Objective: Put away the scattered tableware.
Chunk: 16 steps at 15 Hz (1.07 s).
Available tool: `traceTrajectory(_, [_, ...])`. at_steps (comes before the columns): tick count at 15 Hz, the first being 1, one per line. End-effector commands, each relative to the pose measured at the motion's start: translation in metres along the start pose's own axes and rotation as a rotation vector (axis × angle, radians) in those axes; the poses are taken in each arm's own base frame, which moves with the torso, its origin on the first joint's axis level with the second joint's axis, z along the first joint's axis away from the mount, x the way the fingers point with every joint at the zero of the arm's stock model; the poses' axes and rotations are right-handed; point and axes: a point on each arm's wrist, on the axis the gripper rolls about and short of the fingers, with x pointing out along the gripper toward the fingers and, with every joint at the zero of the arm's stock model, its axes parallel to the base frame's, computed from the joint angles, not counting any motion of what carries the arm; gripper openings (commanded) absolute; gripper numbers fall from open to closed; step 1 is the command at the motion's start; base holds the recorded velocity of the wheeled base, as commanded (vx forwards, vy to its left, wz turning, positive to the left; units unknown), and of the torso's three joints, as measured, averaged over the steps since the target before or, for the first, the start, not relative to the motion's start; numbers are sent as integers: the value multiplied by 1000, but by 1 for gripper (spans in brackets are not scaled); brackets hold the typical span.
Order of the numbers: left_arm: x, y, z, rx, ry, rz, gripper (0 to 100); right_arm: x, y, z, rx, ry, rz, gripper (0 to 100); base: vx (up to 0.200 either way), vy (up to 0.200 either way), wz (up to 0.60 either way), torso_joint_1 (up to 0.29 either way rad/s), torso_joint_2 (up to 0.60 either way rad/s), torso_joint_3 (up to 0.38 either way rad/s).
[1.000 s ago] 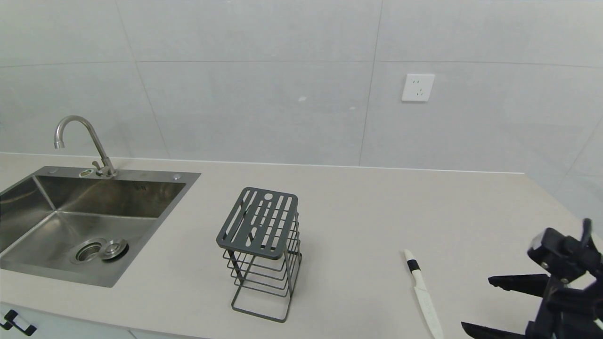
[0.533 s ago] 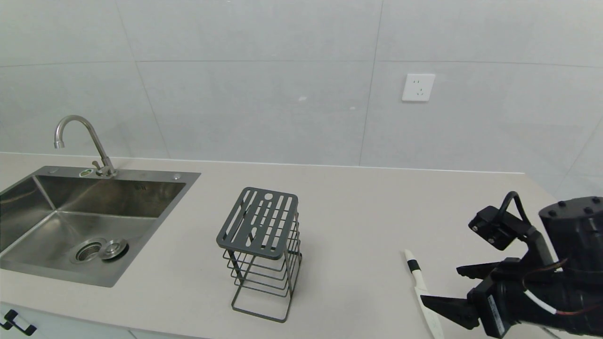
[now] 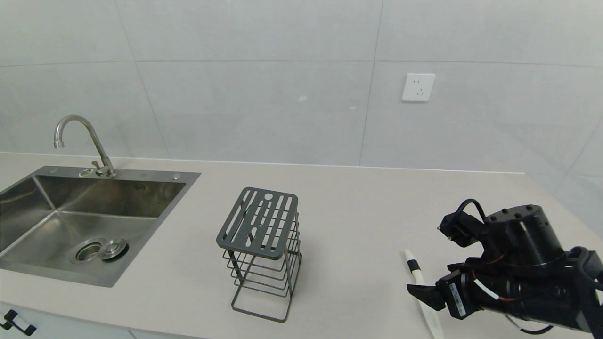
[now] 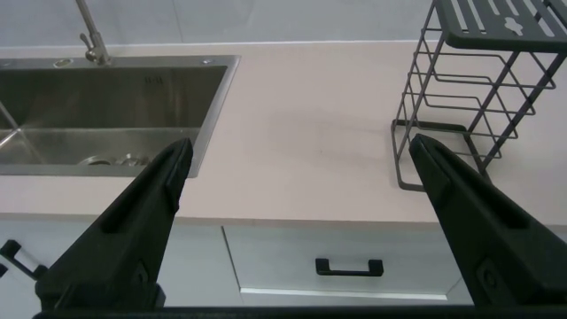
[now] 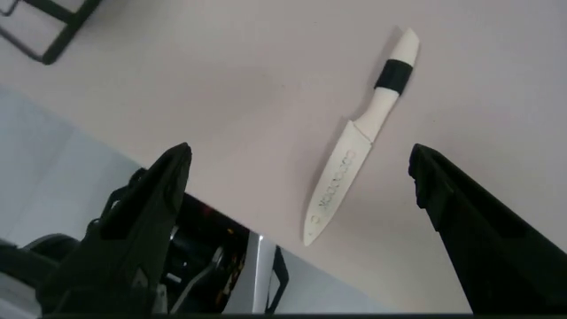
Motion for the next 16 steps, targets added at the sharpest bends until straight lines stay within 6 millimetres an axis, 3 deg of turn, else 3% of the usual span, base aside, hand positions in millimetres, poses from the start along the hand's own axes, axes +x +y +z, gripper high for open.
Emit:
traceTrajectory(1, [0,0,0,0,1,0,100,15,-3,-13,0,69,-27,100,0,0,0,0,0,0])
traceTrajectory(4, [0,0,0,0,1,0,100,25,-6,-16,7,65,-43,100,0,0,0,0,0,0])
traceTrajectory(9, [0,0,0,0,1,0,100,62,-6,-33,-2,83,-86,100,0,0,0,0,0,0])
traceTrajectory(16, [0,0,0,-2,1,0,100,69,-18,-36,26,103,-174,100,0,0,0,0,0,0])
